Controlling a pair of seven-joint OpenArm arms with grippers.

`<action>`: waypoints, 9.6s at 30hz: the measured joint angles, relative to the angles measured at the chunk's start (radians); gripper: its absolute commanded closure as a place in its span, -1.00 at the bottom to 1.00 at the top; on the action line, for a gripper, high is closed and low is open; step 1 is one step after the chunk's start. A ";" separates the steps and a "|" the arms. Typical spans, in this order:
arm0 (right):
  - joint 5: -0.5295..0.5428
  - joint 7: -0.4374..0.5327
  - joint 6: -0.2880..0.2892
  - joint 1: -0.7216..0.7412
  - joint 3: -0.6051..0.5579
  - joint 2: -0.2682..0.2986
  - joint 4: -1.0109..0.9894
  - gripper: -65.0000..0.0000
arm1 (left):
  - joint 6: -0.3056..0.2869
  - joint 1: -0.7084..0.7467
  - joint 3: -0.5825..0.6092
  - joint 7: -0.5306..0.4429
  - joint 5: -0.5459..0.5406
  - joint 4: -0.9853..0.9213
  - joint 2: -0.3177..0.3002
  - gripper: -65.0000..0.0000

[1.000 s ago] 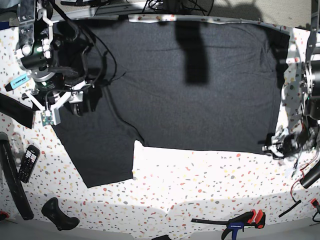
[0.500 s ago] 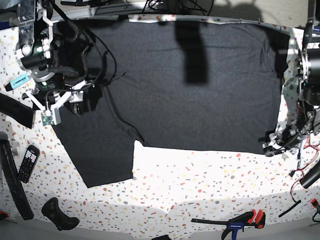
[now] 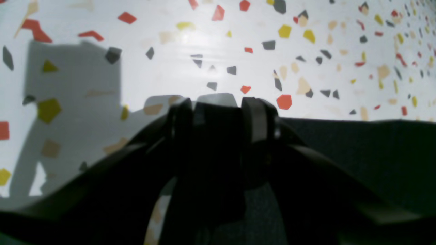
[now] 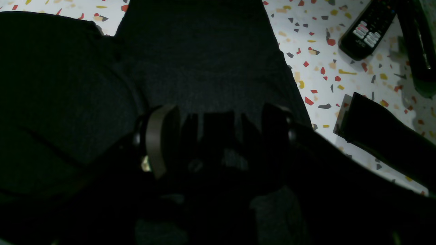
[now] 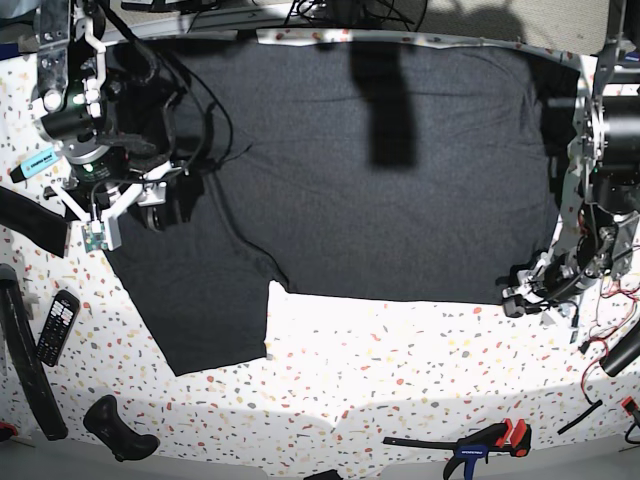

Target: Fold the T-shirt properly

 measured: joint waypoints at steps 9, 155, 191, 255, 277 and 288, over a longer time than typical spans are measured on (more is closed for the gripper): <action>0.000 0.000 0.000 0.000 0.000 0.000 0.000 -0.13 | -0.004 0.000 0.000 0.018 0.006 0.012 -0.004 0.30; 0.019 -0.252 0.504 0.389 0.183 -0.043 -0.369 1.00 | 0.180 0.686 -0.333 0.666 -0.216 1.229 -0.169 1.00; 0.024 -0.411 0.489 0.366 0.183 -0.022 -0.369 0.19 | 0.180 0.690 -0.333 0.804 -0.221 1.229 -0.184 0.41; 0.048 0.081 0.543 0.837 0.188 -0.084 -1.303 0.07 | 0.109 0.690 -0.337 0.559 -0.117 1.294 0.250 -0.02; -0.093 0.280 0.467 0.834 0.189 -0.101 -1.380 0.07 | 0.109 0.690 -0.337 0.559 -0.118 1.294 0.250 -0.02; -0.086 0.253 0.502 0.845 0.190 -0.123 -1.411 0.95 | 0.109 0.690 -0.337 0.559 -0.118 1.294 0.250 -0.02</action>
